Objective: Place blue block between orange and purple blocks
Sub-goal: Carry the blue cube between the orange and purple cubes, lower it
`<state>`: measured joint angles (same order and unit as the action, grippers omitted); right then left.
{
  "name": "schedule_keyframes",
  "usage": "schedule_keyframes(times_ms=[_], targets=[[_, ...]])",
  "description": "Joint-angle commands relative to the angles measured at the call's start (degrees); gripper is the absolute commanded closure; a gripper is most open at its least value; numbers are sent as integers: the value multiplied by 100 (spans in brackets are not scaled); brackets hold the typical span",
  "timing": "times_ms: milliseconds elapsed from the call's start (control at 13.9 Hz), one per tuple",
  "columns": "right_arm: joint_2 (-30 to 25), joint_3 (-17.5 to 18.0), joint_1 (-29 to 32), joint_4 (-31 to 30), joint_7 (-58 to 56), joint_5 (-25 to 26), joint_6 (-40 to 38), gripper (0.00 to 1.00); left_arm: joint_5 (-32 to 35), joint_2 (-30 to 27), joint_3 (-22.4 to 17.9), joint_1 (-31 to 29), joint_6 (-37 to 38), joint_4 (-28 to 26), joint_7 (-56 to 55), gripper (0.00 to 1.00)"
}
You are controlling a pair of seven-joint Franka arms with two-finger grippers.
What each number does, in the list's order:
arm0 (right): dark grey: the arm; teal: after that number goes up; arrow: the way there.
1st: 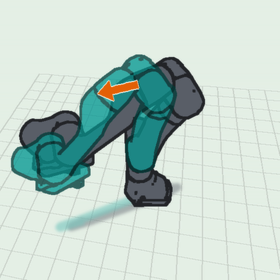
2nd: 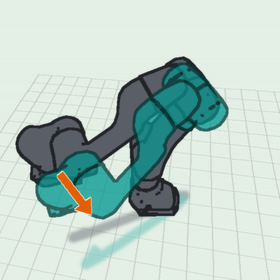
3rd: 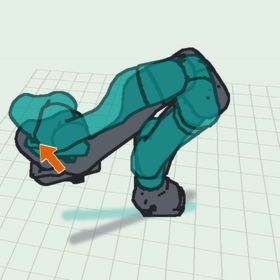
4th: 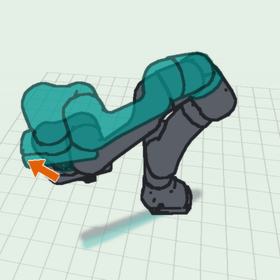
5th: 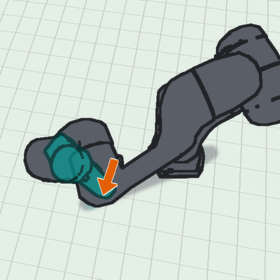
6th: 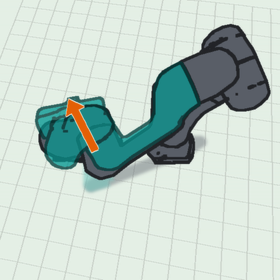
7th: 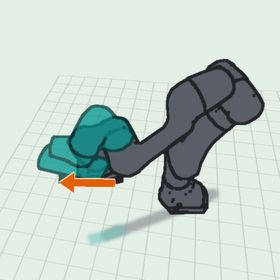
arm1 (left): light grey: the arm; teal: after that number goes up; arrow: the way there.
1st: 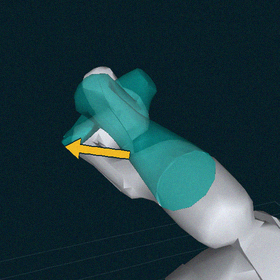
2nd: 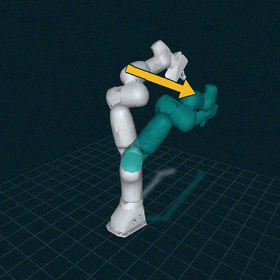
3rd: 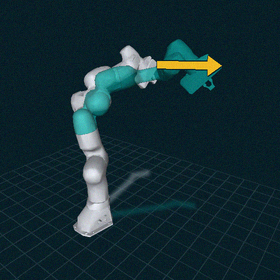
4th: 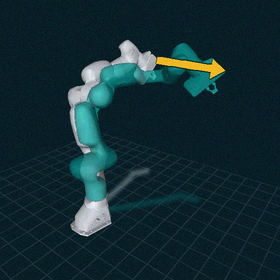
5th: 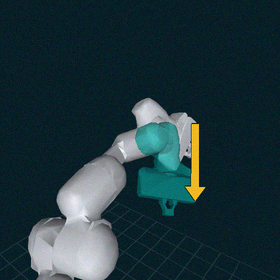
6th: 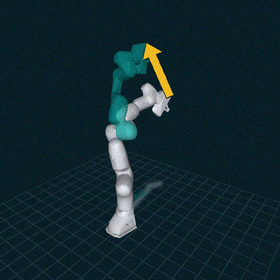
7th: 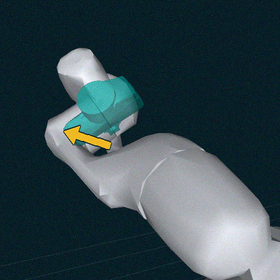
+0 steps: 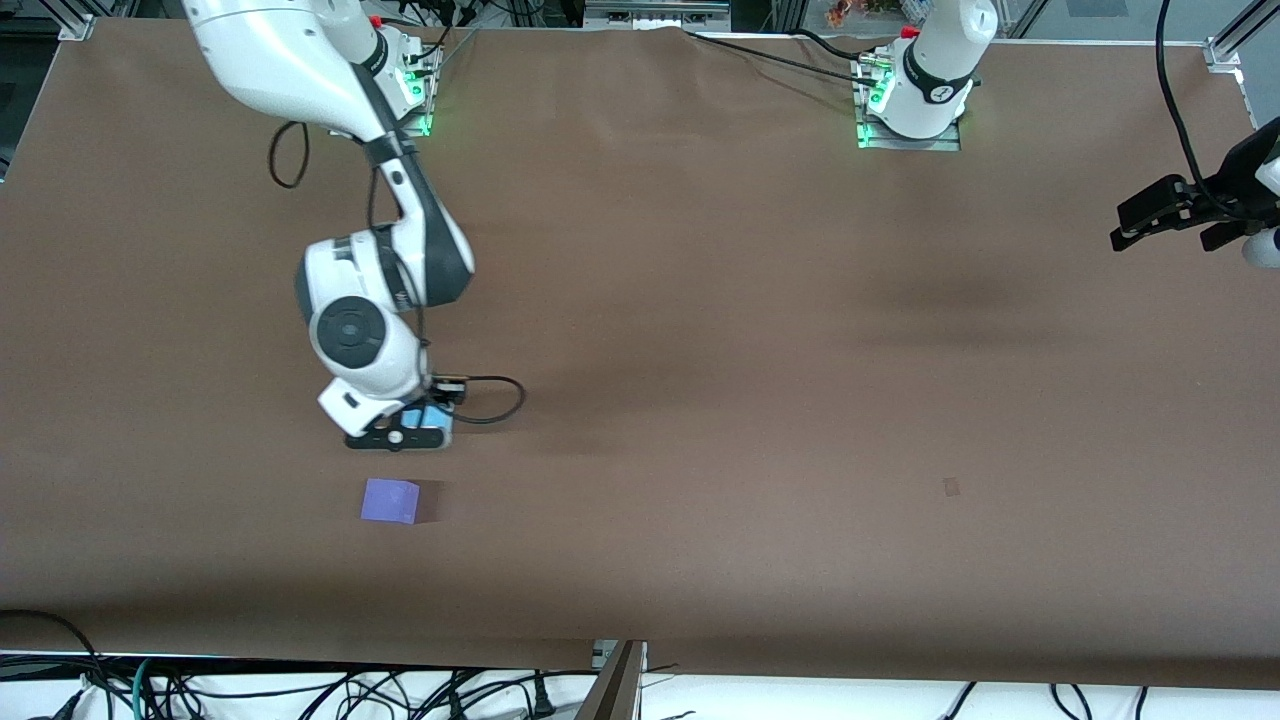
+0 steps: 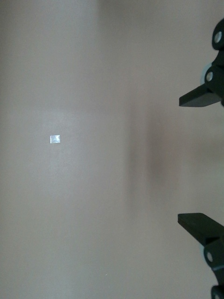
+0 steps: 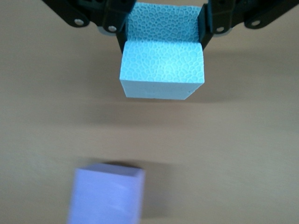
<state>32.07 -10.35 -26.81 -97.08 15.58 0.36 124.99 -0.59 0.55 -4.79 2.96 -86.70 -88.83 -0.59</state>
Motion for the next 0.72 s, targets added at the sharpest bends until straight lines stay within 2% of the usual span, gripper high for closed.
schedule_keyframes(times_ms=[0,288,648], targets=[[-807,50,176,-1486,-274,-80,945,80,-108,6,-14,-24,-39,33,120,0],[-1053,59,194,-2296,-292,-80,1685,80,-108,6,-14,-33,-39,33,120,0],[-1274,50,194,-2650,-564,-89,1739,79,-108,6,-14,-15,-39,41,120,0]])
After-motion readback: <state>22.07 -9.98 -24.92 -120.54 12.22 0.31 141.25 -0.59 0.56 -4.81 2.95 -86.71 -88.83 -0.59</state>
